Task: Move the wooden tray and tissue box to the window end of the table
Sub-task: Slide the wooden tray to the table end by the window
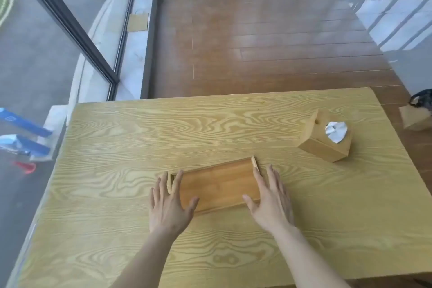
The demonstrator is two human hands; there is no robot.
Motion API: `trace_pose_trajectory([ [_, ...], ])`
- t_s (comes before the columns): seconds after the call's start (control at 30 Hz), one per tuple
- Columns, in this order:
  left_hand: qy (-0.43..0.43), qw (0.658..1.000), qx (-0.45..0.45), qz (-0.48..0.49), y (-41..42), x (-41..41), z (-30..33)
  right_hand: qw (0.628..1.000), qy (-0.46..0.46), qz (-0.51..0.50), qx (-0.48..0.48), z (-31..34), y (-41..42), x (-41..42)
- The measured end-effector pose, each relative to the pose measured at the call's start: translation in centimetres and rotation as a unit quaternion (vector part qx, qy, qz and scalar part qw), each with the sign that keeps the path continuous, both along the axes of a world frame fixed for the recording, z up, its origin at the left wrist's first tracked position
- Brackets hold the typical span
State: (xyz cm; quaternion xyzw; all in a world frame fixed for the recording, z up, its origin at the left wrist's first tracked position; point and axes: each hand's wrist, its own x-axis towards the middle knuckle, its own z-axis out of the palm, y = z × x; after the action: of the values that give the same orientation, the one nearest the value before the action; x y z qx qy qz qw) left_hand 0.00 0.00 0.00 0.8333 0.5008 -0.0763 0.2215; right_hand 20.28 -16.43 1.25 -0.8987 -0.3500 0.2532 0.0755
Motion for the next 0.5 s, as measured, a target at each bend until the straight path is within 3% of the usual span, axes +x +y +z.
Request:
trace_pose_trajectory([
  [0.23,-0.004,0.988,-0.105,0.111,-1.5,0.0,-1.4,0.999,0.039,-0.027,-0.016,-1.7,0.7,1.3],
  [0.5,-0.044,0.974,-0.133,0.177,-1.6,1.7,-1.0,0.997,0.059,-0.032,-0.022,-1.9,2.6,1.4],
])
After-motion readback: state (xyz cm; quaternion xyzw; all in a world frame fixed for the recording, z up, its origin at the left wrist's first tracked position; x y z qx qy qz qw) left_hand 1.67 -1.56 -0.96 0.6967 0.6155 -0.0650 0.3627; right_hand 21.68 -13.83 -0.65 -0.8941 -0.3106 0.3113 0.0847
